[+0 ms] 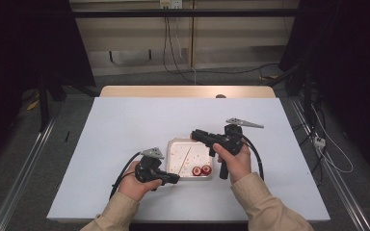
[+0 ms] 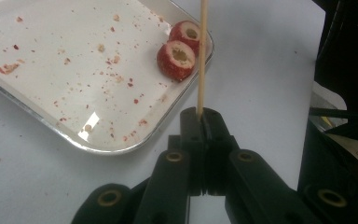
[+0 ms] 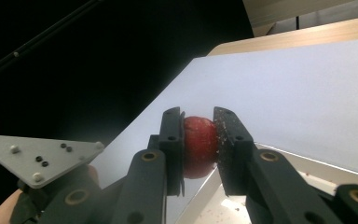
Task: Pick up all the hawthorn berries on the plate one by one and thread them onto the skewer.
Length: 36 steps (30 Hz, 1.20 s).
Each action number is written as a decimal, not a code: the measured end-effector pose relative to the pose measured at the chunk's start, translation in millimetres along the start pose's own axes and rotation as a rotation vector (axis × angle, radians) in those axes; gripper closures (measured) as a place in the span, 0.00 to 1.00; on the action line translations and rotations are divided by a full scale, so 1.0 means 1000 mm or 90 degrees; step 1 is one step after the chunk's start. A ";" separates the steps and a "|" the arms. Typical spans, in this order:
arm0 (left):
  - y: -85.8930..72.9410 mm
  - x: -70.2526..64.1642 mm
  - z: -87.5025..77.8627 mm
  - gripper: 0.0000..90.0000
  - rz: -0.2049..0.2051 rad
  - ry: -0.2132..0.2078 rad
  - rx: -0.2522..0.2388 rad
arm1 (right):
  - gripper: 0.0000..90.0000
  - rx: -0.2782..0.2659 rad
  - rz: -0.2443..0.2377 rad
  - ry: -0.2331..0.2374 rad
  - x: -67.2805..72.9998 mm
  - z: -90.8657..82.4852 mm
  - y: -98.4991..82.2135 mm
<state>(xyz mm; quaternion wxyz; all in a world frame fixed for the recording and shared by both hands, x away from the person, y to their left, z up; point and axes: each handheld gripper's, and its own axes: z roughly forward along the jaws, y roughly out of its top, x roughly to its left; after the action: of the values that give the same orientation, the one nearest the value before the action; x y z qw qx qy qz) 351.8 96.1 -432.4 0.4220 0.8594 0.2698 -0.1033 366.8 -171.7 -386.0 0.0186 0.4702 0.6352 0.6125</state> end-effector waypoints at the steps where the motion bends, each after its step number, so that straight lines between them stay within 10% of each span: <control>1: 0.001 0.000 0.001 0.99 0.001 -0.001 0.002 | 0.83 0.000 0.000 0.000 0.000 0.000 0.000; 36: 0.006 -0.001 0.001 0.99 -0.023 -0.003 -0.040 | 0.82 0.006 0.000 0.016 0.008 0.003 -0.013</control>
<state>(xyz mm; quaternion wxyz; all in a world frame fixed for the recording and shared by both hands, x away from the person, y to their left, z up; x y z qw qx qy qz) 354.5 92.3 -429.0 0.4473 0.8405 0.2875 -0.1044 357.0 -162.1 -392.8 0.0085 0.4626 0.6379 0.6156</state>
